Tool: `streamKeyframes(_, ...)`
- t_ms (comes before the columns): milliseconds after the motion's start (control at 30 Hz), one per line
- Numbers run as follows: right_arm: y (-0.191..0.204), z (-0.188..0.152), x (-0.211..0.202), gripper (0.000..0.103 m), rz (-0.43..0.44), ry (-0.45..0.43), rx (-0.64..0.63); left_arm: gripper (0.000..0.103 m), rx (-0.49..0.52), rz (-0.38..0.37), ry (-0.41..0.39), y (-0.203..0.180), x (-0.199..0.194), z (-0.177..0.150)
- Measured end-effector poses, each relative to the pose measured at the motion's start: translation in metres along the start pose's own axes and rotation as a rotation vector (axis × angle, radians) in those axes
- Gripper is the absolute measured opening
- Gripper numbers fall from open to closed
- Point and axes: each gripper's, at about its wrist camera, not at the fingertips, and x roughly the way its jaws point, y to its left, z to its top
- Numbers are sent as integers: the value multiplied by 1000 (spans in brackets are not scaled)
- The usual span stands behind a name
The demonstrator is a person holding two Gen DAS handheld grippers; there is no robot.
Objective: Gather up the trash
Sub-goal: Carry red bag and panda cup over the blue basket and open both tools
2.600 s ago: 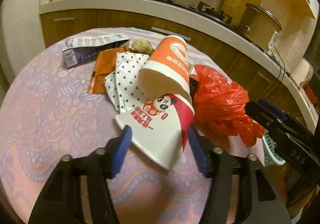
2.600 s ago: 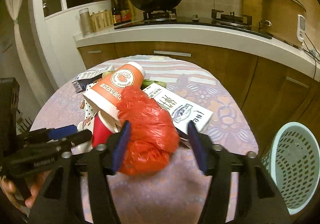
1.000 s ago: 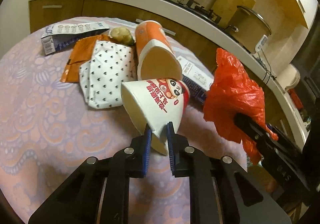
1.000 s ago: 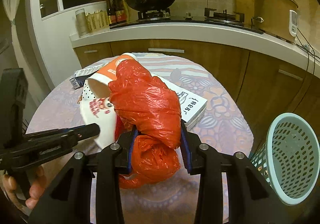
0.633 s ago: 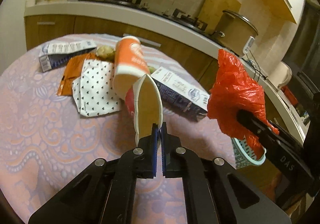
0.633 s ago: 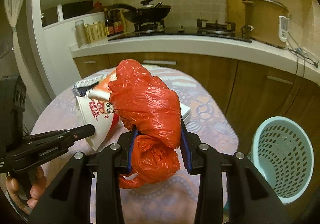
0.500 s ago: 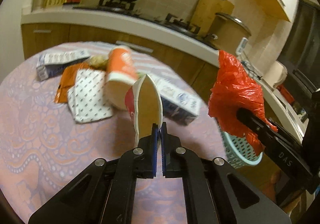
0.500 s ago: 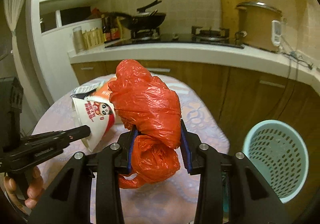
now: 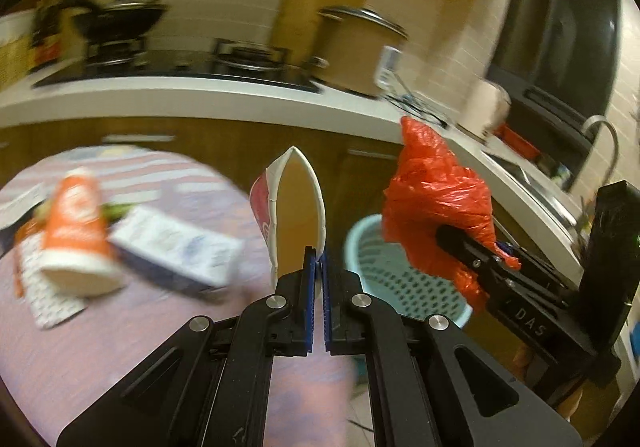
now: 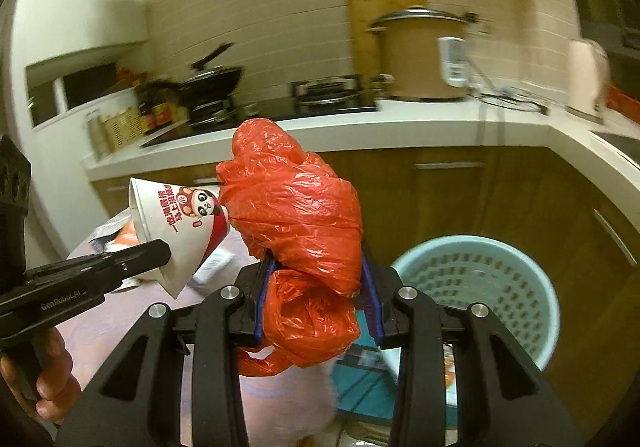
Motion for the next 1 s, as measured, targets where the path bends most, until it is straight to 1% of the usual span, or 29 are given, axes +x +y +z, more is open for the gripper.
streamKeyframes(100, -37, -3, -2, 34, -56, 5, 54, 1, 40, -49, 39, -26, 28, 5)
streamKeyframes(200, -68, -9, -2, 34, -100, 20, 109, 1, 80, -79, 70, -49, 54, 8)
streamKeyframes(267, -93, -14, 2, 34, -126, 46, 156, 1, 99, -113, 111, -66, 77, 9)
streamKeyframes(333, -115, -19, 8, 34, -126, 84, 206, 1, 102, -154, 153, -77, 96, 9)
streamKeyframes(433, -143, -27, 22, 34, -162, 144, 269, 1, 110, -182, 194, -90, 120, 8)
streamKeyframes(500, -158, -35, 28, 34, -180, 174, 298, 1, 120, -190, 220, -98, 137, 5)
streamKeyframes(633, -183, -51, 44, 34, -213, 233, 345, 1, 139, -178, 260, -109, 164, -1)
streamKeyframes(733, -193, -58, 56, 37, -238, 273, 365, 2, 127, -174, 295, -111, 183, -6)
streamKeyframes(800, -198, -63, 60, 43, -259, 291, 376, 2, 117, -175, 316, -110, 191, -8)
streamKeyframes(833, -201, -64, 62, 44, -261, 301, 382, 4, 112, -173, 326, -110, 195, -9)
streamKeyframes(867, -203, -65, 63, 50, -260, 306, 387, 8, 112, -172, 335, -110, 198, -10)
streamKeyframes(900, -205, -65, 64, 57, -261, 309, 393, 20, 110, -168, 346, -109, 202, -11)
streamKeyframes(933, -207, -65, 63, 58, -260, 309, 396, 32, 108, -163, 347, -108, 203, -12)
streamKeyframes(1000, -209, -66, 62, 59, -257, 308, 399, 40, 107, -155, 346, -107, 205, -12)
